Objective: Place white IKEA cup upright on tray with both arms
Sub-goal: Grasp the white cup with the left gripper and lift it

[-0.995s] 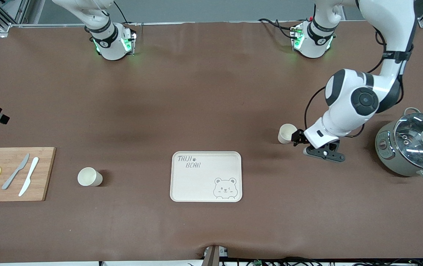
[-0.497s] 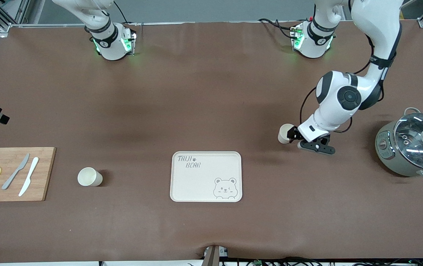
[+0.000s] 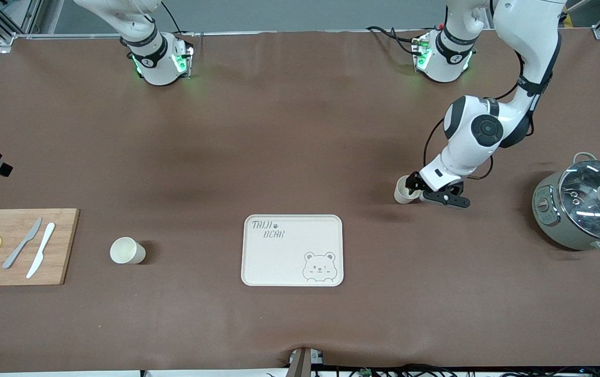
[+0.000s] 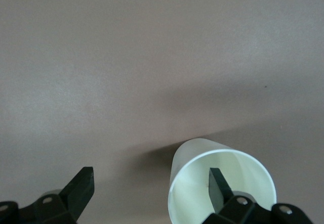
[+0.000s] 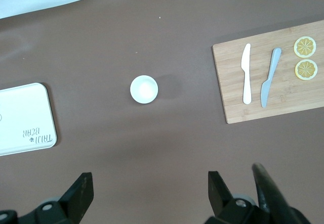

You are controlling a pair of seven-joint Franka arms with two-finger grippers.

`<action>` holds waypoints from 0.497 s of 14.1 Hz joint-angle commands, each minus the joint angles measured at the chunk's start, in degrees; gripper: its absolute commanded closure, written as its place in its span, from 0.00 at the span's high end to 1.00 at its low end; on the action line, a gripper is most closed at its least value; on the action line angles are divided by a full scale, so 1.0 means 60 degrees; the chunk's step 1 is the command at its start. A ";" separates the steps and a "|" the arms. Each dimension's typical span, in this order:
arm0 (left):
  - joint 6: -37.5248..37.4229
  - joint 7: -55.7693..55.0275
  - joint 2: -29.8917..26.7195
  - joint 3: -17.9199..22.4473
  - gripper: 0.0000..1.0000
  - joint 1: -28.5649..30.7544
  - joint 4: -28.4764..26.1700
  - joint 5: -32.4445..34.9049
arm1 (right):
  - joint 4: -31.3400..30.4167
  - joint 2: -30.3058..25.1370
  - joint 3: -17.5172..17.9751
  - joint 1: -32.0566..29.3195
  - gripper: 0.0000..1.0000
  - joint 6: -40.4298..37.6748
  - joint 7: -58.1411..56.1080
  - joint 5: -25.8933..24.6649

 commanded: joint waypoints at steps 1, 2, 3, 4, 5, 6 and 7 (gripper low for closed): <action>0.0223 -0.0129 -0.0155 -0.0102 0.31 -0.0003 -0.0331 -0.0143 | 0.0118 -0.0058 0.0061 -0.0101 1.00 0.0049 -0.0042 0.0061; 0.0223 -0.0073 -0.0185 -0.0087 0.00 -0.0019 -0.0477 0.0001 | 0.0176 -0.0102 0.0061 -0.0101 1.00 0.0020 -0.0042 0.0032; 0.0223 -0.0072 -0.0170 -0.0087 0.00 -0.0004 -0.0449 0.0278 | 0.0191 -0.0103 0.0061 -0.0101 1.00 0.0048 -0.0057 -0.0012; 0.0223 -0.0072 -0.0170 -0.0087 0.00 0.0039 -0.0449 0.0383 | 0.0191 -0.0074 0.0046 -0.0101 1.00 0.0049 -0.0042 -0.0027; 0.0223 -0.0072 -0.0185 -0.0087 0.00 0.0054 -0.0449 0.0384 | 0.0148 0.0202 0.0061 -0.0101 1.00 0.0063 -0.0057 0.0002; 0.0223 -0.0072 -0.0185 -0.0087 0.00 0.0055 -0.0434 0.0384 | 0.0104 0.0452 0.0046 -0.0058 1.00 0.0005 -0.0028 -0.0041; 0.0223 -0.0086 -0.0170 -0.0087 0.00 0.0055 -0.0376 0.0384 | 0.0089 0.0440 0.0061 -0.0072 1.00 0.0019 -0.0042 -0.0143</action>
